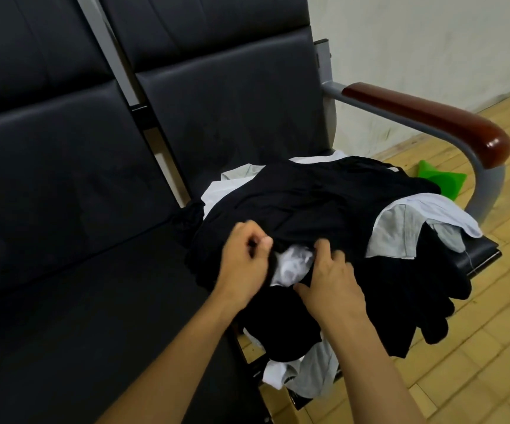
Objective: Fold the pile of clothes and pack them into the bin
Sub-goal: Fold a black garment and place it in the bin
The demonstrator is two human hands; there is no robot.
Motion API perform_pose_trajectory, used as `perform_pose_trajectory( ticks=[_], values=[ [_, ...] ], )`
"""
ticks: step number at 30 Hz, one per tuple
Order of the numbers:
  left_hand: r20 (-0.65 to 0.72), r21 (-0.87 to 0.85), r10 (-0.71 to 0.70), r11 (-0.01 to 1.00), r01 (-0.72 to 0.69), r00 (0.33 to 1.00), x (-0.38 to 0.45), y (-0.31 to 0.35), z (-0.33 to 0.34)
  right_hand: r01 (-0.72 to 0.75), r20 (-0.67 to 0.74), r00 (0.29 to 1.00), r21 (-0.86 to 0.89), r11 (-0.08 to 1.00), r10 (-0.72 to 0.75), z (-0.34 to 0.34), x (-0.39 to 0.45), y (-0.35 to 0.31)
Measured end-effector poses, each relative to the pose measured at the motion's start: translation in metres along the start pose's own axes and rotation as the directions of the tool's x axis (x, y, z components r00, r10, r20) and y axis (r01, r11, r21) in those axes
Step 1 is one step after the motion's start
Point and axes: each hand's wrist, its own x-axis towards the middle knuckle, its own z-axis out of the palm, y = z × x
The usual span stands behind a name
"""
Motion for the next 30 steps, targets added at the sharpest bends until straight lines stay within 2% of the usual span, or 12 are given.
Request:
perform_pose_trajectory(
  ticks=[2,3,6,11,13,16,17,20,22,24,28,30],
  values=[
    [-0.041,-0.18,-0.052,0.983,0.044,0.998,-0.01,0.018,-0.029,0.063,-0.101,0.993,0.073,0.995,-0.056,0.001,0.0,-0.001],
    [-0.055,-0.21,-0.054,0.977,0.041,0.997,-0.015,0.026,-0.044,0.09,-0.163,0.984,0.104,0.99,-0.073,0.0,0.001,-0.003],
    [-0.059,-0.175,0.02,0.984,-0.03,0.998,-0.035,0.049,-0.085,0.18,-0.338,0.933,0.136,0.974,-0.125,0.001,0.0,-0.01],
    [0.023,-0.059,0.178,0.982,-0.177,0.984,-0.073,0.078,-0.166,0.225,-0.398,0.9,0.074,0.971,-0.179,0.004,-0.005,-0.034],
    [0.091,0.028,0.156,0.987,-0.159,0.984,-0.094,0.086,-0.2,0.277,-0.354,0.9,0.008,0.961,-0.256,0.005,-0.008,-0.046],
    [0.144,0.206,0.011,0.978,-0.041,0.99,-0.126,0.088,-0.254,0.407,-0.166,0.889,-0.137,0.903,-0.426,0.016,-0.019,-0.065],
    [0.145,0.331,-0.04,0.944,-0.01,0.989,-0.136,0.084,-0.273,0.462,-0.141,0.863,-0.166,0.871,-0.485,0.019,-0.025,-0.071],
    [0.076,0.66,-0.052,0.751,-0.011,0.996,-0.167,0.064,-0.334,0.581,-0.146,0.782,-0.184,0.793,-0.607,0.022,-0.045,-0.092],
    [0.003,0.743,-0.085,0.667,0.054,0.996,-0.189,0.056,-0.369,0.615,-0.132,0.78,-0.019,0.788,-0.612,0.017,-0.06,-0.107],
    [-0.061,0.775,-0.114,0.621,0.119,0.992,-0.207,0.047,-0.404,0.632,-0.046,0.774,0.107,0.768,-0.631,0.013,-0.066,-0.123],
    [-0.012,0.89,-0.233,0.442,0.116,0.972,-0.221,0.014,-0.473,0.71,0.066,0.704,-0.062,0.701,-0.707,-0.006,-0.045,-0.176],
    [-0.005,0.793,-0.202,0.596,0.127,0.979,-0.21,0.009,-0.494,0.723,0.129,0.69,-0.082,0.686,-0.712,-0.022,-0.026,-0.216]
  ],
)
